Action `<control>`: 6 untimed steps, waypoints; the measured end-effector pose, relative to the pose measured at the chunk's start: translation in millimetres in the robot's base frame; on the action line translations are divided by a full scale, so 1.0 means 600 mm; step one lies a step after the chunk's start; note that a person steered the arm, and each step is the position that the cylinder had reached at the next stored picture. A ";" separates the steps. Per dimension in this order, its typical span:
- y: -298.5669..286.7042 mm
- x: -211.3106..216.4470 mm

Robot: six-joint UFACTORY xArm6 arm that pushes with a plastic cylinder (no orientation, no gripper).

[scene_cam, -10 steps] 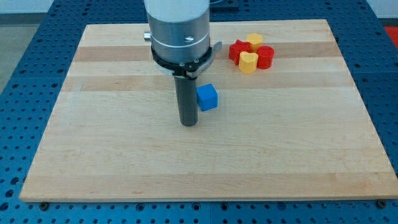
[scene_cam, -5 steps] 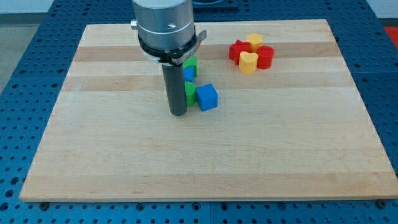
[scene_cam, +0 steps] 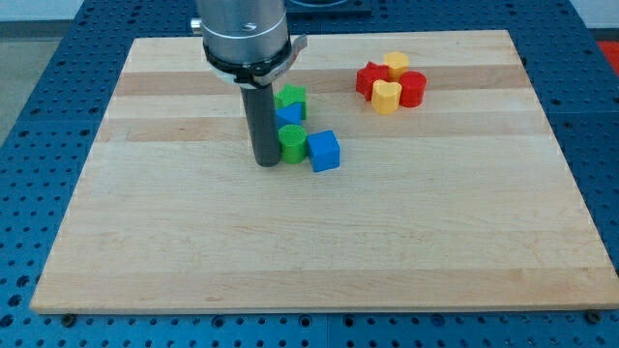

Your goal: Push the red circle to top center

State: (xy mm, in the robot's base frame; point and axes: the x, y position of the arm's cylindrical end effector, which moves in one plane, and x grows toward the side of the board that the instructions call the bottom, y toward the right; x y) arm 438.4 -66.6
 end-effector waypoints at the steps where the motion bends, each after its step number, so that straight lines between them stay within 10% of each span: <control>1: 0.007 0.000; 4: 0.027 0.079; 6: 0.266 0.087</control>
State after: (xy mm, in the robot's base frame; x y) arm 490.6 93.0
